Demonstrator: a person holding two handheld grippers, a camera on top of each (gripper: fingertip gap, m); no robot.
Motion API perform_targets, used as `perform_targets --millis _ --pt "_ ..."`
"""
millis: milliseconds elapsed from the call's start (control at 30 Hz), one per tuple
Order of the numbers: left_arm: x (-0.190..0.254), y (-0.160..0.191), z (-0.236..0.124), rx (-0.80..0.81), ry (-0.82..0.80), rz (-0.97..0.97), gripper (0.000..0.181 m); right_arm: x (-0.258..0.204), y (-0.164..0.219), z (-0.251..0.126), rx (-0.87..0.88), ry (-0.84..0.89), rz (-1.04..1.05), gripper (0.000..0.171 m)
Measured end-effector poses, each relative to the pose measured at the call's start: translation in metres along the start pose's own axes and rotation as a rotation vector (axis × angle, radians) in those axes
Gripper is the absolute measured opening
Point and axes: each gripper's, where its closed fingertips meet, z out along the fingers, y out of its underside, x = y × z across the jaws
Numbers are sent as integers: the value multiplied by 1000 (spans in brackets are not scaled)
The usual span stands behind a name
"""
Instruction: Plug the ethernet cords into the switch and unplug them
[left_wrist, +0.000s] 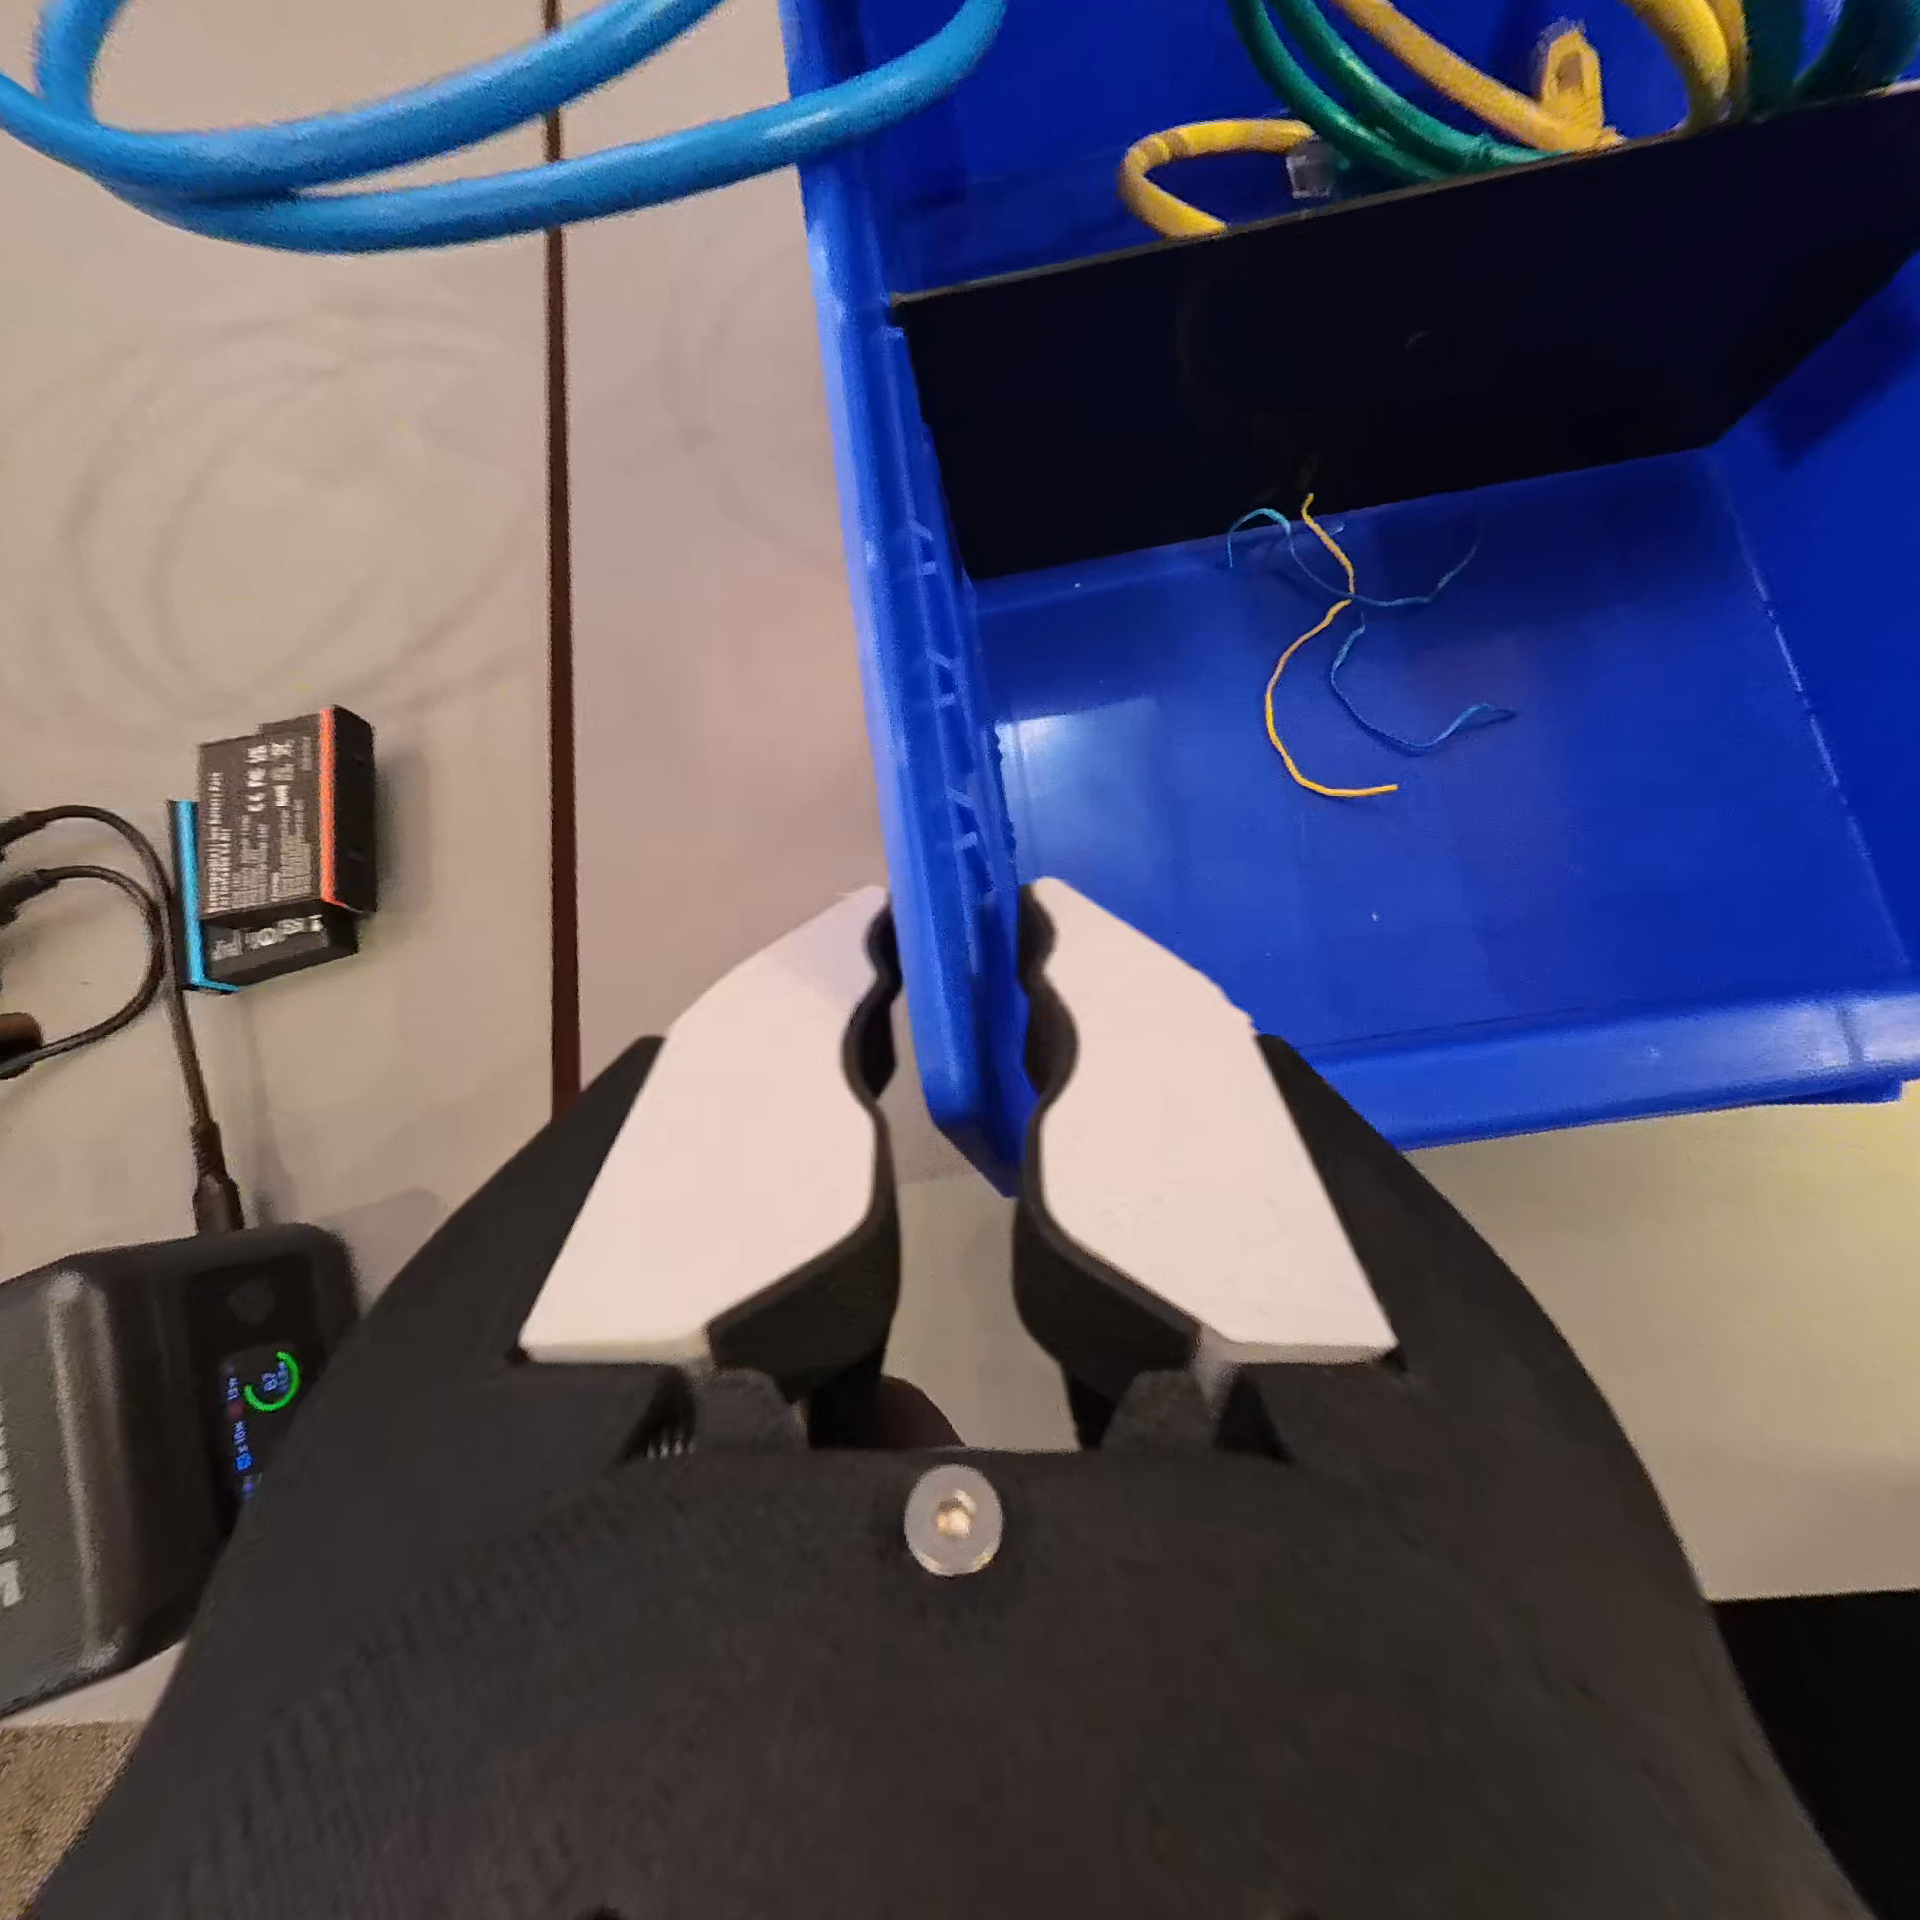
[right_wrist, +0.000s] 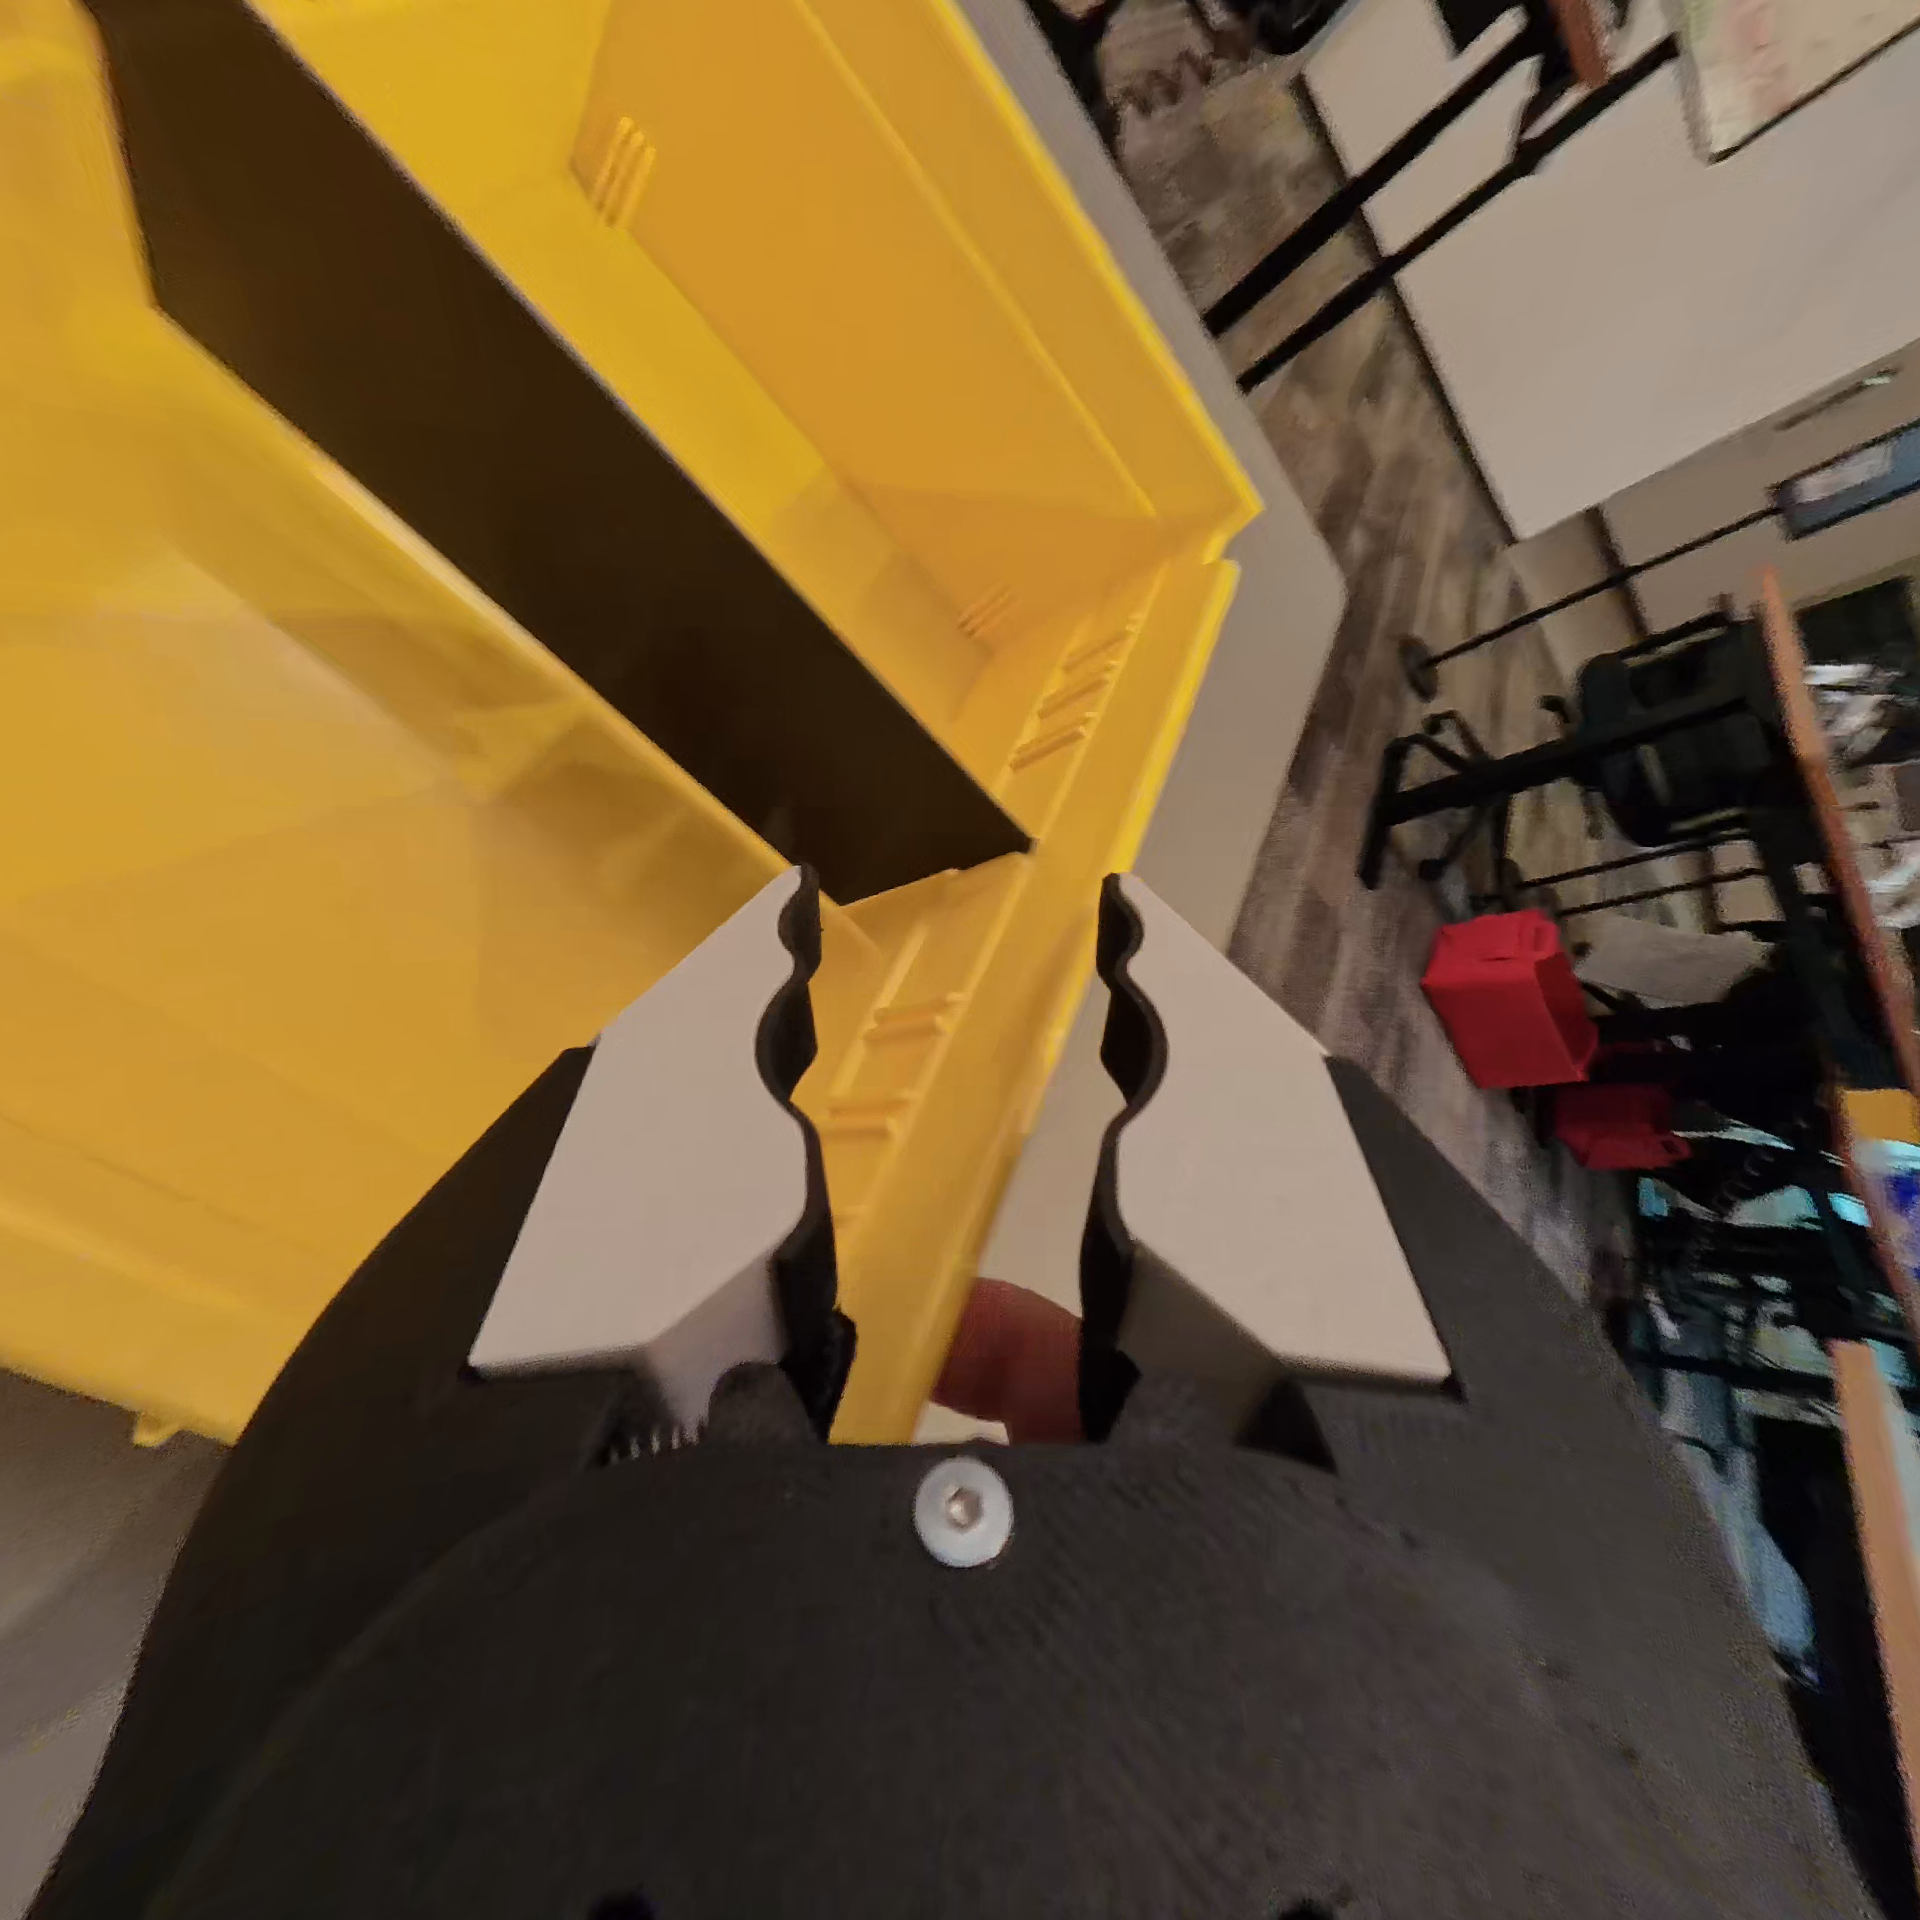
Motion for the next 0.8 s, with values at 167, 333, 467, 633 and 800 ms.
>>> perform_targets --millis 167,333,467,633,800 --pt "-8 -25 -24 149 -82 -34 59 25 -37 -31 79 152 -32 54" --pt "34 -77 -56 280 -138 197 72 -5 -109 -59 180 125 -121 52" --pt "129 -130 -71 406 14 349 71 -54 -178 -73 289 29 -139 53" --pt "260 -153 -61 451 260 528 69 -136 -252 -78 397 -143 -174 62" --pt "354 -130 -22 367 446 632 73 -220 -285 -60 368 -328 -223 78"
